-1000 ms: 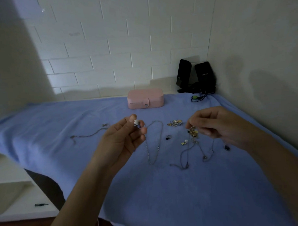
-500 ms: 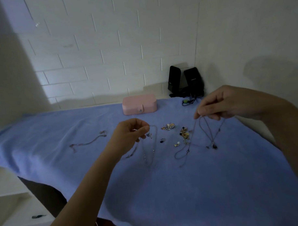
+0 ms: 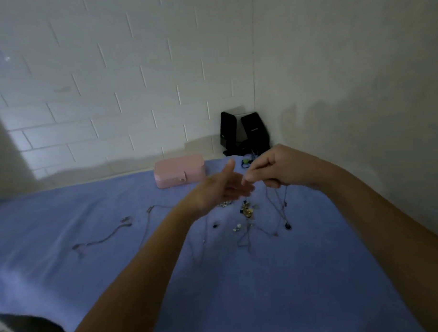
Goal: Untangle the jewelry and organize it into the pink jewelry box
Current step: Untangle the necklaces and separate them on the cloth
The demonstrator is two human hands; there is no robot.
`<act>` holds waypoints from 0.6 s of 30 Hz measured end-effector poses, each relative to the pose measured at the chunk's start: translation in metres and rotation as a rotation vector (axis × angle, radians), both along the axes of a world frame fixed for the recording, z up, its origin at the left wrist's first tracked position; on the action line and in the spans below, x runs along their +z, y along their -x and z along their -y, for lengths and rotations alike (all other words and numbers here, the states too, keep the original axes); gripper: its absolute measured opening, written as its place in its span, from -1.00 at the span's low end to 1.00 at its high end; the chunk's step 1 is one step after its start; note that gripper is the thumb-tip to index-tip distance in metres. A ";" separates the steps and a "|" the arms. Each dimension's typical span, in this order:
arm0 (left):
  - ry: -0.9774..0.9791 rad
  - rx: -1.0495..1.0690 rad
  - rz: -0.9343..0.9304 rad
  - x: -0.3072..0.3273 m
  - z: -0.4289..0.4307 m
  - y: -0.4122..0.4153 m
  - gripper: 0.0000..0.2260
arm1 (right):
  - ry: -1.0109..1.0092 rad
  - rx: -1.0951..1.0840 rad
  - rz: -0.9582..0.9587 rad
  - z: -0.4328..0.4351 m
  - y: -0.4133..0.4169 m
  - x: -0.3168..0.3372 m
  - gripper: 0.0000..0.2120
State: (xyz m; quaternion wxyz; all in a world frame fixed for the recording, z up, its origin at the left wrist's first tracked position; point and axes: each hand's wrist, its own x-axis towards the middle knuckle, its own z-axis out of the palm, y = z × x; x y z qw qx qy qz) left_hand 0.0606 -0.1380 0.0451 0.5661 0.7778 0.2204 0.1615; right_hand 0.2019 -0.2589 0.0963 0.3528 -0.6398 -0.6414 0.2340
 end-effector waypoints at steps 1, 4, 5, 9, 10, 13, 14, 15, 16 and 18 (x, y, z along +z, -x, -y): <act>0.093 -0.123 -0.001 0.004 0.013 0.004 -0.47 | -0.033 -0.017 -0.014 0.001 -0.003 0.003 -0.86; 0.125 -0.205 0.091 0.004 0.028 0.019 -0.62 | -0.063 -0.055 0.016 0.010 -0.013 0.014 -0.91; 0.162 -0.178 0.145 0.003 0.027 0.024 -0.65 | -0.060 -0.073 0.047 0.013 -0.017 0.015 -0.93; 0.410 -0.057 0.312 -0.002 0.020 0.042 -0.72 | -0.137 -0.262 -0.045 0.024 -0.034 0.004 -0.93; 0.464 -0.046 0.347 -0.003 0.020 0.047 -0.72 | -0.168 -0.313 -0.153 0.026 -0.038 -0.002 -0.89; 0.555 0.007 0.409 -0.010 0.023 0.059 -0.71 | -0.194 -0.372 -0.628 0.032 -0.046 -0.019 -0.83; 0.557 0.033 0.413 -0.011 0.026 0.062 -0.70 | -0.182 -0.358 -0.768 0.035 -0.045 -0.022 -0.82; 0.545 0.058 0.410 -0.013 0.030 0.064 -0.70 | -0.166 -0.339 -0.865 0.038 -0.044 -0.025 -0.82; 0.522 0.085 0.405 -0.015 0.033 0.066 -0.71 | -0.144 -0.323 -0.916 0.042 -0.042 -0.027 -0.82; 0.472 0.139 0.403 -0.019 0.037 0.071 -0.74 | -0.079 -0.312 -0.897 0.054 -0.042 -0.028 -0.82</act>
